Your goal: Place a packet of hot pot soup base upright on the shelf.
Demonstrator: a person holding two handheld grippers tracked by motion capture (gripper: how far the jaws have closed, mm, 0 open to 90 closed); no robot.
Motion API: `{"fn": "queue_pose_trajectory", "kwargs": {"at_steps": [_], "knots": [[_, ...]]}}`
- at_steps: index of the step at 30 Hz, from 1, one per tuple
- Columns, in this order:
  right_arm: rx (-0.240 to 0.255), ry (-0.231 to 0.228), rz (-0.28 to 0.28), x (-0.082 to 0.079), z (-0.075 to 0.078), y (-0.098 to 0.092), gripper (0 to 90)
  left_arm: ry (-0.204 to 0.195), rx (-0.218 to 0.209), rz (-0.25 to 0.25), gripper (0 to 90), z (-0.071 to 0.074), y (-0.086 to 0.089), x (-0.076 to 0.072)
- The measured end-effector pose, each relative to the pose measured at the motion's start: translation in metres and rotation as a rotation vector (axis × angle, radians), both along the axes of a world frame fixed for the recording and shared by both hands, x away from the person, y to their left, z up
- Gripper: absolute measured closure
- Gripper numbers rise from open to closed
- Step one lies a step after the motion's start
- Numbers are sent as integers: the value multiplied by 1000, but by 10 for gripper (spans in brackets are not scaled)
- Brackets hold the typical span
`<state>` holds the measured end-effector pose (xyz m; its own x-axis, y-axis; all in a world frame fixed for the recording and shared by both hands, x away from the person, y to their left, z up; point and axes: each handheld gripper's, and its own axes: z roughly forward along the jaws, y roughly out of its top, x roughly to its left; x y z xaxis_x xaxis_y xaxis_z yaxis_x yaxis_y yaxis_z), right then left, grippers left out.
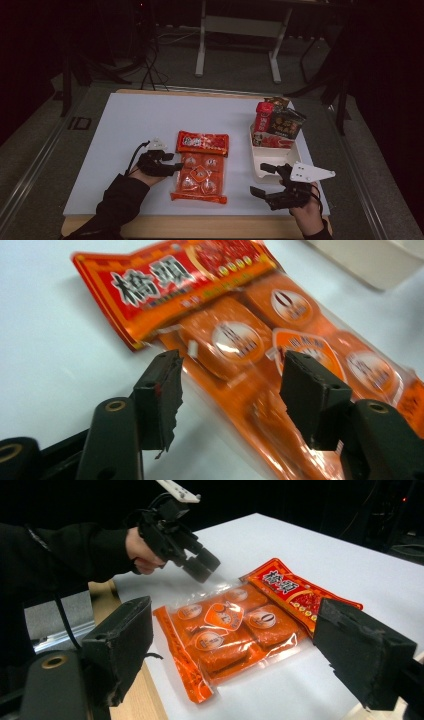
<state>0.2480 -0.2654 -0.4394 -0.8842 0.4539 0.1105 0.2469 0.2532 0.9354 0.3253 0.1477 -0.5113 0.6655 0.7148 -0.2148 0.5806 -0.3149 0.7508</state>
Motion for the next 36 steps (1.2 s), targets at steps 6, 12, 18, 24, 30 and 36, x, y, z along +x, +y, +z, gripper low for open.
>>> {"fn": "queue_pose_trajectory", "kwargs": {"at_steps": [6,12,18,24,30,36], "knots": [[11,-14,-11,-1,2,-3,144,-12,-10,7,362,-2,3,24],[-3,-92,-8,-5,3,-1,143,-1,1,62,361,-11,7,50],[-40,-79,-25,-6,0,4,133,9,25,94,361,-20,6,71],[-70,-78,-47,-7,-3,7,106,27,18,95,366,-28,3,83],[-89,-75,-41,-9,-5,12,112,51,19,88,381,-36,-3,89],[-74,-79,-45,-9,-3,9,113,48,26,101,403,-36,-5,94]]}}
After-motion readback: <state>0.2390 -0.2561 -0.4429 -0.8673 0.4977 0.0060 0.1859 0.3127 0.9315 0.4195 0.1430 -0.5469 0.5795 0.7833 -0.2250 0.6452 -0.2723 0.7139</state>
